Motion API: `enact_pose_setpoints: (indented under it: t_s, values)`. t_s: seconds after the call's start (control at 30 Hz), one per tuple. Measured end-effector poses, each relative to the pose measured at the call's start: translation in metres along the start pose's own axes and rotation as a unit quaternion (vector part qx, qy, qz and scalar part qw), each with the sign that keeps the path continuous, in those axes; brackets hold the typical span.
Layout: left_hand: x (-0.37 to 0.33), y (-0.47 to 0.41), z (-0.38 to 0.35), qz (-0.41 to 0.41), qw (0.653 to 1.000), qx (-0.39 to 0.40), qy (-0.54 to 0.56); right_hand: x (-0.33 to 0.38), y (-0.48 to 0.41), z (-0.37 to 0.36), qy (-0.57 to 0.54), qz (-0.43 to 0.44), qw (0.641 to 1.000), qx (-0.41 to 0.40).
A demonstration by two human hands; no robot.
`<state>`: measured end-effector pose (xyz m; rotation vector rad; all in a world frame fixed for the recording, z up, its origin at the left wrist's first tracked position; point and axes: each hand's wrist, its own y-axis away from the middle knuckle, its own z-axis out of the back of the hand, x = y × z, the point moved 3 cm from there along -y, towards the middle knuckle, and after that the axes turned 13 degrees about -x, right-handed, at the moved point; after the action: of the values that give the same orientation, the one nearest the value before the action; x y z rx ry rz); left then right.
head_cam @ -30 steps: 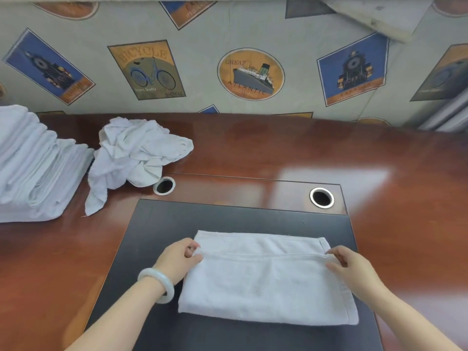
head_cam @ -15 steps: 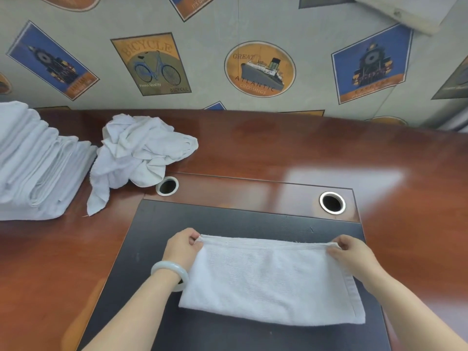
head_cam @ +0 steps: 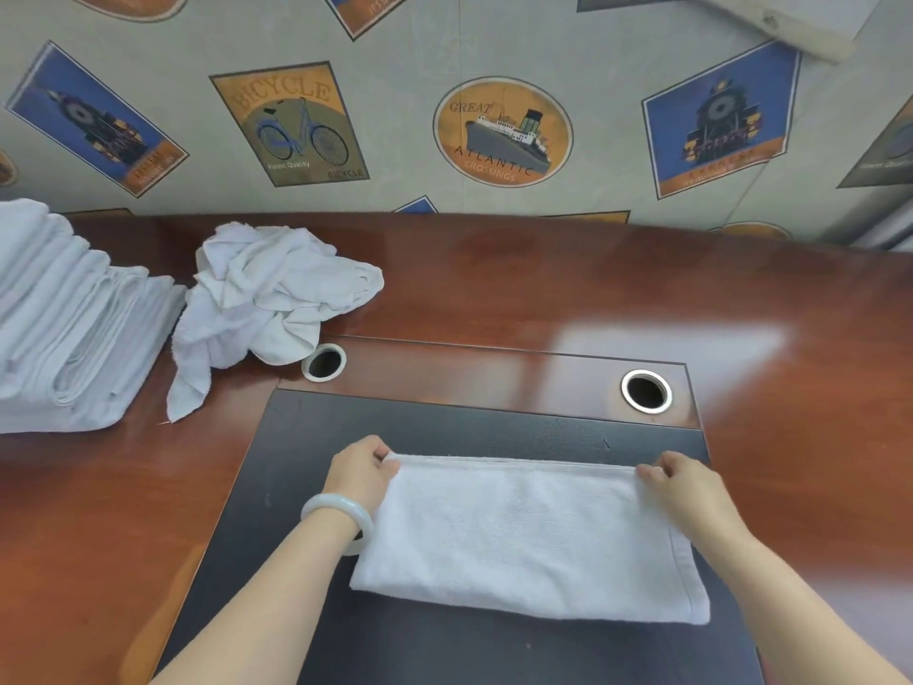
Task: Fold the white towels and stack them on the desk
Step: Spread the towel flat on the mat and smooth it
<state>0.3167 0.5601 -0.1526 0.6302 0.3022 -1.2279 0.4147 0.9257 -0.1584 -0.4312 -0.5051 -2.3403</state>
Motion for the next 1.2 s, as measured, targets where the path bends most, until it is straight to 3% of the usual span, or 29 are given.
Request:
enact_pose_setpoints:
  t_s: [0.1, 0.13, 0.2, 0.27, 0.33, 0.4, 0.47, 0.67, 0.73, 0.83, 0.9, 0.97, 1.07, 1.13, 1.2]
  values:
    - [0.000, 0.008, -0.005, 0.012, 0.999, -0.040, 0.021, -0.001, 0.011, -0.005, 0.055, 0.037, 0.994, -0.092]
    - [-0.001, 0.011, -0.005, -0.021, 0.996, -0.082, -0.006, 0.001, 0.015, -0.004, 0.078, 0.096, 0.979, -0.161]
    - [-0.014, 0.031, -0.010, -0.185, 0.962, -0.187, -0.078, 0.010, 0.033, -0.013, 0.100, 0.218, 0.934, -0.266]
    - [-0.029, 0.062, -0.033, -0.361, 0.911, -0.171, -0.104, 0.021, 0.060, -0.041, 0.057, 0.339, 0.911, -0.228]
    - [-0.026, 0.086, -0.066, -0.443, 0.876, -0.070, -0.176, 0.023, 0.086, -0.072, 0.073, 0.437, 0.890, -0.109]
    - [-0.007, 0.081, -0.081, -0.428, 0.867, -0.009, -0.254, 0.004, 0.084, -0.082, 0.122, 0.440, 0.887, -0.065]
    - [0.019, 0.066, -0.078, -0.402, 0.868, -0.009, -0.290, -0.018, 0.070, -0.072, 0.129, 0.374, 0.915, -0.076]
    - [0.034, 0.056, -0.060, -0.328, 0.898, 0.001, -0.293, -0.033, 0.062, -0.063, 0.198, 0.283, 0.935, -0.077]
    - [0.042, 0.053, -0.050, -0.284, 0.924, -0.046, -0.252, -0.043, 0.061, -0.060, 0.212, 0.229, 0.946, -0.086]
    - [0.064, 0.056, -0.019, -0.137, 0.979, -0.088, -0.122, -0.043, 0.058, -0.047, 0.200, 0.171, 0.958, -0.115]
    - [0.078, 0.068, 0.000, -0.069, 0.992, -0.101, -0.038, -0.017, 0.066, -0.046, 0.175, 0.218, 0.949, -0.144]
    - [0.084, 0.085, 0.008, -0.070, 0.992, -0.104, 0.008, 0.025, 0.087, -0.062, 0.156, 0.347, 0.915, -0.137]
    - [0.088, 0.100, 0.002, -0.049, 0.997, -0.025, 0.060, 0.090, 0.126, -0.102, 0.125, 0.505, 0.853, -0.036]
    - [0.088, 0.102, 0.001, -0.028, 0.996, -0.013, 0.079, 0.125, 0.140, -0.123, 0.123, 0.549, 0.827, 0.019]
    - [0.086, 0.100, 0.004, -0.011, 0.994, -0.012, 0.106, 0.145, 0.145, -0.137, 0.155, 0.512, 0.838, 0.109]
